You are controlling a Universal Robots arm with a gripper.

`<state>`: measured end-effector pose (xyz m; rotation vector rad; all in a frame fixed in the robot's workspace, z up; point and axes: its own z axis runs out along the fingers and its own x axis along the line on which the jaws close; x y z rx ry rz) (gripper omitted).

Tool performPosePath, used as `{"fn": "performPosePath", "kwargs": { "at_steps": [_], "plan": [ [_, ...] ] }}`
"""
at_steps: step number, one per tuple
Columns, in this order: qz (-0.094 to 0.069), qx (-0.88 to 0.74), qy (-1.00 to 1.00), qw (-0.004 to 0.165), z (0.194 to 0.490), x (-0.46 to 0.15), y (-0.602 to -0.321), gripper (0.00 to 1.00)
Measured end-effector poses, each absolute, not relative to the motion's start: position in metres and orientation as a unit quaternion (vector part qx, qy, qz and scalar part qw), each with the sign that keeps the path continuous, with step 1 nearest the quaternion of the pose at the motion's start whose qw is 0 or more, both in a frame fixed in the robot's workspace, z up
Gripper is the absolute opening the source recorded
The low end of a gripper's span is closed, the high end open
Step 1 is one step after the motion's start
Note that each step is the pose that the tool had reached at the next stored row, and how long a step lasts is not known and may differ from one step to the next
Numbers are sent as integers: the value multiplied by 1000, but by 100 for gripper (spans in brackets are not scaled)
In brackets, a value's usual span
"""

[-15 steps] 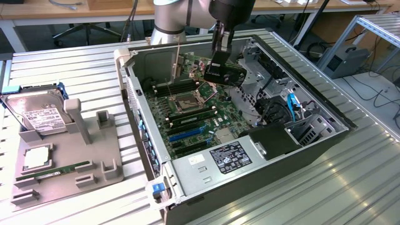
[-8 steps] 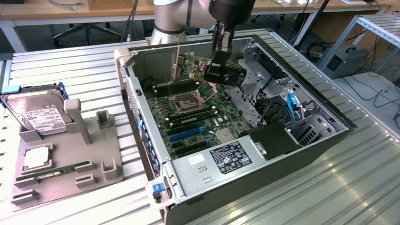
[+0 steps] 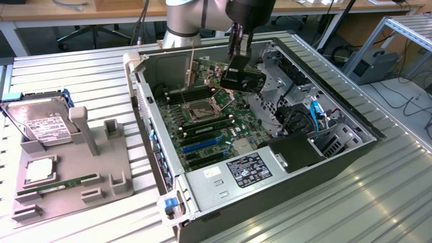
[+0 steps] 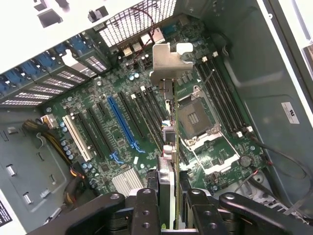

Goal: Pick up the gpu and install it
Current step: 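Insert the gpu into the slot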

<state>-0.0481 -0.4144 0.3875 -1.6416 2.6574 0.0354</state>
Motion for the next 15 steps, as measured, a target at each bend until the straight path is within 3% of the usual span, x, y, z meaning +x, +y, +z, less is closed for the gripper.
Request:
{"fn": "performPosePath", "kwargs": {
  "at_steps": [15],
  "plan": [
    [11, -542, 840, 9, 387, -48, -414, 27]
  ]
}}
